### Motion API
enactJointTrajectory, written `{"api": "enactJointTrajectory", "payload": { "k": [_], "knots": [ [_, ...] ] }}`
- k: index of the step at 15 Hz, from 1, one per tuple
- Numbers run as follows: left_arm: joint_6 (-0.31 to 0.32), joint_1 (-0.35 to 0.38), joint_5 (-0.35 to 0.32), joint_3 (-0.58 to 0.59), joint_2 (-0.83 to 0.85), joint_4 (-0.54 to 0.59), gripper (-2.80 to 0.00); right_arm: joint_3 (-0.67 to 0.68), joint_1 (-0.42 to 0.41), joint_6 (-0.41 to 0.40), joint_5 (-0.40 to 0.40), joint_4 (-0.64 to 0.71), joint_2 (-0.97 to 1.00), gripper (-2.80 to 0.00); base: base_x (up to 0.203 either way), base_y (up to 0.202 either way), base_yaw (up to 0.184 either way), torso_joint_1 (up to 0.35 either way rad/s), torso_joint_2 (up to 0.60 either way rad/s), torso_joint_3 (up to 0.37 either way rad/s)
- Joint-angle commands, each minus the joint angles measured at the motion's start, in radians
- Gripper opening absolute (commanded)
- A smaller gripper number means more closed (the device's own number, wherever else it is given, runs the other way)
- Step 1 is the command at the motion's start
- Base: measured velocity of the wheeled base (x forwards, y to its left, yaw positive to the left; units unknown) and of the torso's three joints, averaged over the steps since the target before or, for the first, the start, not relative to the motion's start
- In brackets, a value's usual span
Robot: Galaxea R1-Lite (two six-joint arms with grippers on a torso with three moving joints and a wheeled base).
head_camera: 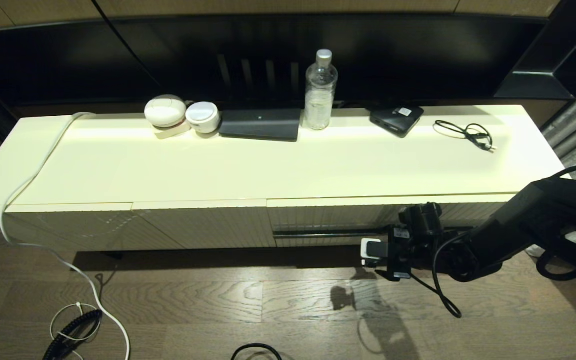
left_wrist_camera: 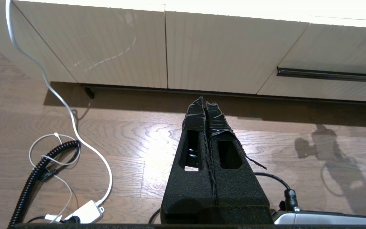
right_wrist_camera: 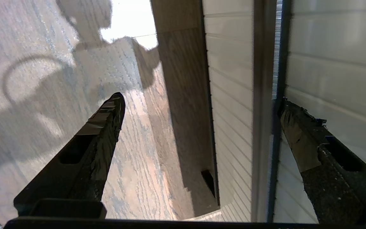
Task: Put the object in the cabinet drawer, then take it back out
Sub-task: Open the drawer
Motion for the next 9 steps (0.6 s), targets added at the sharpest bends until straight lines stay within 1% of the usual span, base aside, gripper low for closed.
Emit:
{"api": "enactJointTrajectory", "payload": {
  "k": [1, 9],
  "knots": [
    [-0.001, 0.0, 0.001, 0.0, -0.002, 0.0, -2.8, -0.002, 0.0, -0.007, 0.0, -0.003, 0.018, 0.0, 0.0, 0.0, 0.0, 0.0, 0.0, 0.0],
    [-0.001, 0.0, 0.001, 0.0, -0.002, 0.0, -2.8, -0.032, -0.01, -0.007, 0.006, -0.004, 0.03, 0.0, 0.0, 0.0, 0.0, 0.0, 0.0, 0.0]
  ]
}}
